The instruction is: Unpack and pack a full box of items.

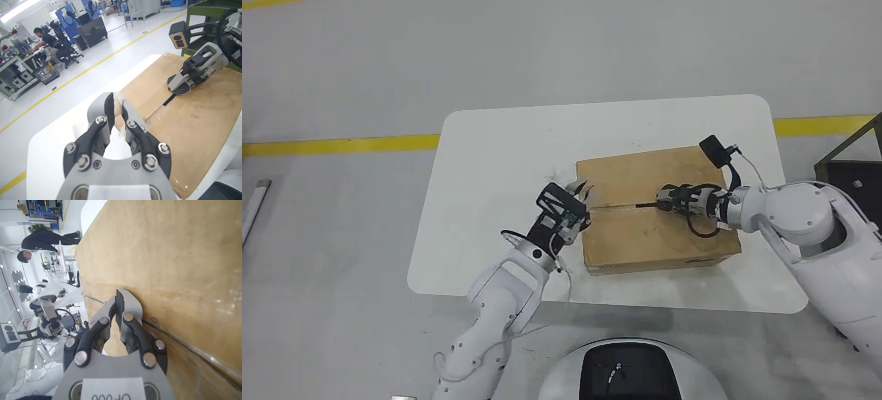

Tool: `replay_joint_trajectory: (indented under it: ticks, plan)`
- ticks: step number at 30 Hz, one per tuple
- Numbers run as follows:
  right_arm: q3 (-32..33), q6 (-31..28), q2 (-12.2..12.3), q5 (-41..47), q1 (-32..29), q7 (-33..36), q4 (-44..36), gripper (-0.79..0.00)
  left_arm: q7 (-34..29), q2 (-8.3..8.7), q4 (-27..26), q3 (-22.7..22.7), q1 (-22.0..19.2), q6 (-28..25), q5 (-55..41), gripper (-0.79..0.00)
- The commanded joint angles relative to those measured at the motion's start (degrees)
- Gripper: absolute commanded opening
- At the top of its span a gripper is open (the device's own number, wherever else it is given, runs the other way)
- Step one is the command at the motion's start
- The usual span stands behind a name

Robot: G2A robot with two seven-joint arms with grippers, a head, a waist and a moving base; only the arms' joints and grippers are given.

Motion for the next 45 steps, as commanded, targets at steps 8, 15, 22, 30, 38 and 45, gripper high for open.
replay_joint_trajectory:
  ticks: [8,15,22,30,38,45]
  plan:
    - [1.4,0.4,0.3,-1.0,-1.3,-1.0,-2.3,-0.785,-1.7,-1.24,3.9,5.3,-5.2,0.8,3.9,0.000]
    - [4.3,1.3,0.8,-2.0,-2.9,-2.5,-4.9,-0.785,-2.9,-2.16,6.4,7.7,-7.7,1.7,5.1,0.000]
    - [12.4,2.9,1.8,-1.0,-6.8,-3.9,-9.5,-0.529,-4.4,-2.74,7.1,8.9,-8.5,0.9,5.0,0.000]
    - [23.4,3.6,3.5,-5.1,-12.8,-2.6,-14.8,-0.474,-5.9,-3.48,7.9,10.8,-9.6,-0.1,5.7,0.000]
    - [26.4,3.8,3.8,-3.3,-16.5,-2.4,-15.9,-0.453,-9.5,-3.78,6.0,9.8,-8.5,-3.1,0.6,0.000]
    - [25.5,4.1,3.8,-2.8,-16.4,-3.0,-15.9,-0.462,-16.7,-4.12,4.2,8.7,-8.2,-6.8,-9.0,0.000]
